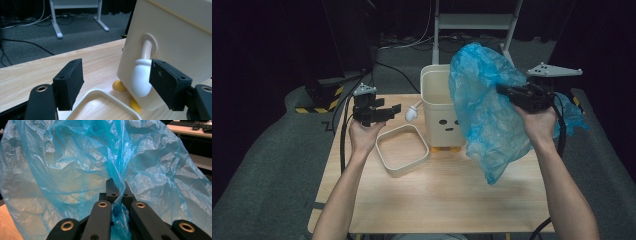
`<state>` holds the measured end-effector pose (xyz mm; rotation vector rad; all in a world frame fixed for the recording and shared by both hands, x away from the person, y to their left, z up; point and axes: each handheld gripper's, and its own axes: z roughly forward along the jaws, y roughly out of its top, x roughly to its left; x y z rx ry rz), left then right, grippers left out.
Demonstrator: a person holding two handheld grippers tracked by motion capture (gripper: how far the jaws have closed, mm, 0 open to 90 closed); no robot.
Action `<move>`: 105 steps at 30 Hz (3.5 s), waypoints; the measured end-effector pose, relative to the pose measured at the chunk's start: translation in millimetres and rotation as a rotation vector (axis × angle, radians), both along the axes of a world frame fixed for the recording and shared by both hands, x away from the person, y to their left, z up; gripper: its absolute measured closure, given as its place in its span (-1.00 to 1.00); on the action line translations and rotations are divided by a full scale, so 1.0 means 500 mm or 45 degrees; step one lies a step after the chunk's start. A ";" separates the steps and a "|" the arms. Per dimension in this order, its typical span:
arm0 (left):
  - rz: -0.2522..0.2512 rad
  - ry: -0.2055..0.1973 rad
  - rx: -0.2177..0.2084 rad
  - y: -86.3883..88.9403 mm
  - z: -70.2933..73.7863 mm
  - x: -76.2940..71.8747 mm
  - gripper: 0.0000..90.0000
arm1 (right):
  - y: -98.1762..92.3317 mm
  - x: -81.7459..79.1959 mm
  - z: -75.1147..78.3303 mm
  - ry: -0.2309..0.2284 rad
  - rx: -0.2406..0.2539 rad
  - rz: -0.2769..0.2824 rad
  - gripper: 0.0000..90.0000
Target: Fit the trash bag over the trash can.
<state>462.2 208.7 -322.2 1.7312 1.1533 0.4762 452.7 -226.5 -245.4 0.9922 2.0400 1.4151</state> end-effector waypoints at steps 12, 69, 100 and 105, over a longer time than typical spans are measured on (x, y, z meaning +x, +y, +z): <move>-0.027 -0.009 -0.029 -0.004 0.041 0.002 -0.40 | 0.058 0.027 -0.007 0.025 -0.057 0.037 0.99; -0.115 -0.020 0.242 -0.205 0.145 0.062 -0.37 | 0.146 0.074 -0.021 0.094 -0.176 0.091 0.61; -0.285 -0.058 0.098 -0.224 0.179 0.017 -0.39 | 0.184 0.067 -0.011 0.077 -0.346 0.046 0.98; -0.343 -0.067 0.106 -0.246 0.177 0.011 -0.30 | 0.188 0.072 -0.012 0.088 -0.347 0.046 0.98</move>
